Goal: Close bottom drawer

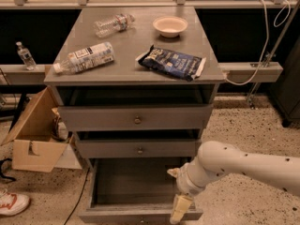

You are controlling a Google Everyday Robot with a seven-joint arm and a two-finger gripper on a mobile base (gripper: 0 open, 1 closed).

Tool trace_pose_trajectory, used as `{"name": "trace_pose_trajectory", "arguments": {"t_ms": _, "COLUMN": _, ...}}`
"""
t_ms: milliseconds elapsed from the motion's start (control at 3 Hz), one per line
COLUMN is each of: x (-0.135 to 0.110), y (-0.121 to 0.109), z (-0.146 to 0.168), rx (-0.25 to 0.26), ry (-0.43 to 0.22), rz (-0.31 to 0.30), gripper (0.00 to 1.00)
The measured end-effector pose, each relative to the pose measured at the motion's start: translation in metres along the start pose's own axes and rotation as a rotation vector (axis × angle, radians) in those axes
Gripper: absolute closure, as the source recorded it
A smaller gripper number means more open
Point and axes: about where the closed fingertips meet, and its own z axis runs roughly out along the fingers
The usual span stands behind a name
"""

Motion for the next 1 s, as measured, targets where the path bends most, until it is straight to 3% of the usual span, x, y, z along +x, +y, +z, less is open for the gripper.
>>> {"name": "trace_pose_trajectory", "arguments": {"t_ms": 667, "x": 0.006, "y": 0.001, "z": 0.015, "rx": -0.021, "ry": 0.005, "rz": 0.002, "gripper": 0.0}}
{"name": "trace_pose_trajectory", "arguments": {"t_ms": 1000, "x": 0.027, "y": 0.0, "z": 0.049, "rx": -0.052, "ry": 0.018, "rz": 0.004, "gripper": 0.0}}
